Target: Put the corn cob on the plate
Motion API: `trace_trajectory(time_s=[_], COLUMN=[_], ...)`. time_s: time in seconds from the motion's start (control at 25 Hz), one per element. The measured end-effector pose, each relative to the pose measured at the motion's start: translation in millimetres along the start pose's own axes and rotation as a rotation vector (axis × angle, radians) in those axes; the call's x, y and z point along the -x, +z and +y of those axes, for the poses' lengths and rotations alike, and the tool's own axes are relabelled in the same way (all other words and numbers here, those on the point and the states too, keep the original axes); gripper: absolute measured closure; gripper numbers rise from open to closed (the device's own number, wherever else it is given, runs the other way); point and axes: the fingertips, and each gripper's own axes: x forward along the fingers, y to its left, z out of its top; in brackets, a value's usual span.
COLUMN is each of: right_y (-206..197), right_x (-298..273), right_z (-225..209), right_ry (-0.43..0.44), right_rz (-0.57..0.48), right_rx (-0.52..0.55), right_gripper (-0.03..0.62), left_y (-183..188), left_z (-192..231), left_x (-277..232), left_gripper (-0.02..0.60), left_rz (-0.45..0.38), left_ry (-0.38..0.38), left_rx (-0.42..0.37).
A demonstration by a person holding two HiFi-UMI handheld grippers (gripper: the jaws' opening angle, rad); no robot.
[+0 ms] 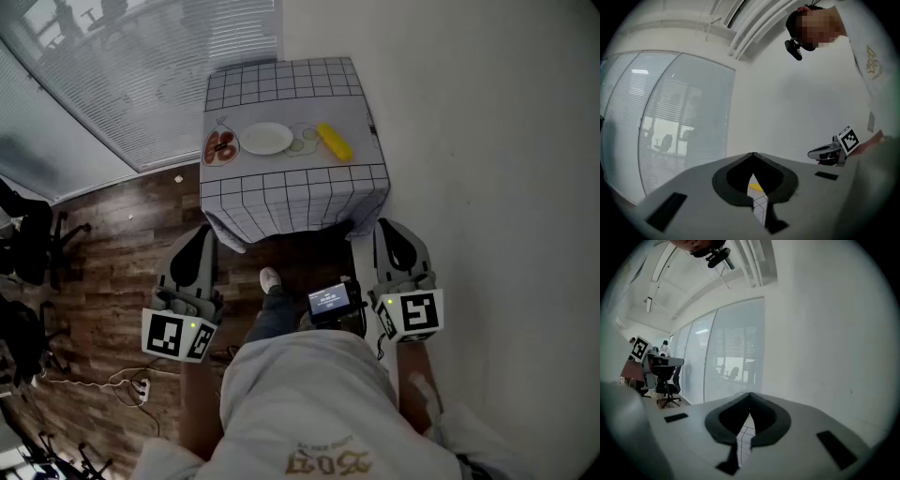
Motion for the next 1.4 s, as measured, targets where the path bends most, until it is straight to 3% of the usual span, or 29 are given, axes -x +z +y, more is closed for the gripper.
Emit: trace_trajectory(time_s=[0.64,1.4], right_y=[-11,-14], right_x=[8,4], right_z=[12,-7], right_ry=[0.043,0.034], right_rz=[0.033,0.014], right_rx=[0.032,-0.038], right_gripper=[0.588,0.588], left_y=[-12,-12], left_z=[-17,-33], left_x=[0,-27], left_gripper=[0.574,0.574], left_rz=[0.02,0.056], left_ry=[-0.031,-0.058], left_rx=[-0.002,-0.065])
